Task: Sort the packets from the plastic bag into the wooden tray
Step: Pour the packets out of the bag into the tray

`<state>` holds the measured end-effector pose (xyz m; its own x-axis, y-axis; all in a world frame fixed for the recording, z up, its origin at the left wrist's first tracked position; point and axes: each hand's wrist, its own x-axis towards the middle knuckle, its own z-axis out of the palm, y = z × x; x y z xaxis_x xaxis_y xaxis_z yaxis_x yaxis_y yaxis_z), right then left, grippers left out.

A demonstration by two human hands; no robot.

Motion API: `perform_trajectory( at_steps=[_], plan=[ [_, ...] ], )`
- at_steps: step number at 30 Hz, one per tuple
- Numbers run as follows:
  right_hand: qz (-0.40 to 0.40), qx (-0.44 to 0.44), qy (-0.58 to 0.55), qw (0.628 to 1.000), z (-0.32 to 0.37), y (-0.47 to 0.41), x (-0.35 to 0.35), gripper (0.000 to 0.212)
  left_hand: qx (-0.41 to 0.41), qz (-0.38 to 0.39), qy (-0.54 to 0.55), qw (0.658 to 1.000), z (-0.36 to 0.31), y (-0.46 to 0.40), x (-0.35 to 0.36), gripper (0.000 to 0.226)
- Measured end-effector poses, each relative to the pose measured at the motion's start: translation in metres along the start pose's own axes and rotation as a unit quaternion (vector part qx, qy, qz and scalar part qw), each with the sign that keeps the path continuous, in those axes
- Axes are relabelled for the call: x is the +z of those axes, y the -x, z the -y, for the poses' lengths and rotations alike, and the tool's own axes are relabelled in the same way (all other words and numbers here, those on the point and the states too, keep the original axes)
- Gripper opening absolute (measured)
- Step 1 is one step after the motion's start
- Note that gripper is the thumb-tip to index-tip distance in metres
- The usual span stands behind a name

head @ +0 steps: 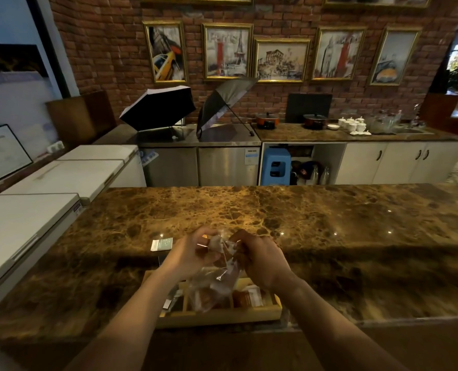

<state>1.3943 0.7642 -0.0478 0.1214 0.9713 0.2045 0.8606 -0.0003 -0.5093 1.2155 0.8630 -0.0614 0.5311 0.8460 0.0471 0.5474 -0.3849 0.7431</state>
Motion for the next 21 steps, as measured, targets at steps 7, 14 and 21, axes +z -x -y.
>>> perform_trajectory(
  at_steps=[7, 14, 21],
  plan=[
    [0.005, -0.027, 0.006, 1.0, 0.005, -0.012, -0.004, 0.028, 0.0, -0.017, 0.003, 1.0, -0.005, 0.0, -0.007, 0.034],
    [-0.026, -0.048, -0.009, 0.998, 0.009, -0.026, -0.013, 0.028, 0.03, -0.06, 0.025, 0.997, -0.01, -0.005, -0.017, 0.038],
    [-0.054, -0.052, -0.01, 0.997, 0.009, -0.033, -0.028, 0.036, 0.056, -0.085, 0.048, 0.994, -0.023, -0.012, -0.02, 0.04]
  ],
)
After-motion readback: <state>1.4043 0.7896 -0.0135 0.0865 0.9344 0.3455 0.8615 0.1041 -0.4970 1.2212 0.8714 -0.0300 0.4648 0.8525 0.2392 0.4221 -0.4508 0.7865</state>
